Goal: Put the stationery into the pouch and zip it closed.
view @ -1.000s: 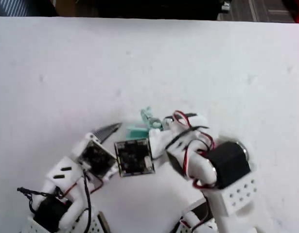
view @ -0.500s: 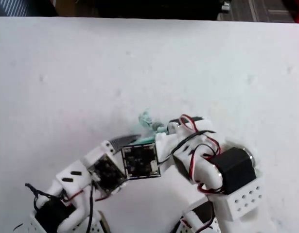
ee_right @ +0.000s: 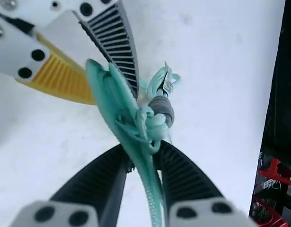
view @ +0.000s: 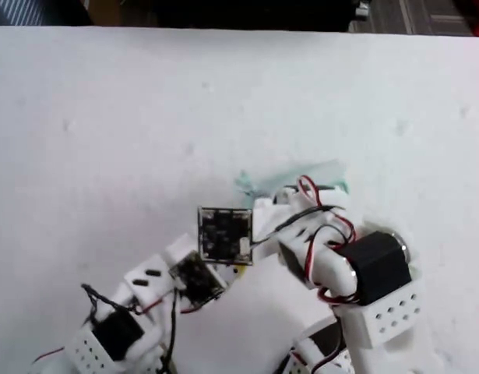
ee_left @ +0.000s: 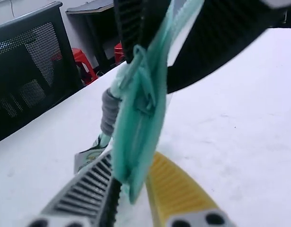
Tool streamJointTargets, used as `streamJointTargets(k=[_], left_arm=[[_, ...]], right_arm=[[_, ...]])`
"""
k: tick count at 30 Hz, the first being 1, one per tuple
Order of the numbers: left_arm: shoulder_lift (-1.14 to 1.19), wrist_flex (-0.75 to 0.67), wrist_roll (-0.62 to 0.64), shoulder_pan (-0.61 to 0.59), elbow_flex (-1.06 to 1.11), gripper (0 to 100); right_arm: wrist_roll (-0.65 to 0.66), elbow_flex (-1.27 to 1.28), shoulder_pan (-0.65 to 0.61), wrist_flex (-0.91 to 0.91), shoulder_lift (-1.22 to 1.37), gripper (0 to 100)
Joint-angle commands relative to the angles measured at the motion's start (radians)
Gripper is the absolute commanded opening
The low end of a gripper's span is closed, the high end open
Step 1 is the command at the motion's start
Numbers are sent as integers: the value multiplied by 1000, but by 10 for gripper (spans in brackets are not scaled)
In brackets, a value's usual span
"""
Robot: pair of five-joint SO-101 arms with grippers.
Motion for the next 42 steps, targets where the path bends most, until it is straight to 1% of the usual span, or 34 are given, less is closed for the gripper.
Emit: streamJointTargets(k=[1, 6, 8, 10, 12, 13, 14, 16, 19, 23, 25, 30, 33, 35, 38, 39, 40, 42], left_arm=[[-10, -77, 0, -28, -18, 28], [-12, -75, 3, -30, -54, 28], [-12, -40, 55, -58, -86, 28], [-12, 55, 138, -90, -140, 59], [-12, 229, 118, -120, -215, 169], [-12, 298, 114, -134, -249, 208], [-12, 327, 121, -145, -272, 213], [-12, 330, 129, -156, -279, 207], [-12, 318, 87, -147, -279, 204], [-12, 288, 60, -107, -296, 203], [-12, 299, 61, -90, -327, 203], [-12, 285, 61, -19, -348, 203], [-10, 279, 60, 38, -301, 202], [-10, 279, 60, 67, -265, 164], [-10, 242, 60, 93, -226, 29], [-10, 222, 60, 90, -215, 14], [-10, 206, 60, 87, -204, 33], [-10, 189, 60, 84, -187, 24]], right_arm=[[18, -11, -28, 27, -13, 18], [23, -11, -28, 27, -15, 18], [23, -11, -28, 27, -15, 18], [25, -11, -28, 27, -13, 18], [25, -9, -30, 27, -8, 18], [26, -9, -33, 27, -7, 18], [29, -9, -36, 27, -7, 18], [51, -9, -36, 27, -7, 18], [51, -9, -67, 30, -7, 18], [51, -9, -110, 28, -7, 18], [51, -9, -113, 28, -7, 18], [51, -9, -114, 27, -7, 18], [51, -9, -113, 27, -7, 18], [51, -9, -111, 27, -7, 18], [49, -9, -111, 27, -10, 18], [48, -9, -111, 27, -13, 18], [38, -9, -111, 27, -16, 18], [-3, -12, -113, 27, -16, 18]])
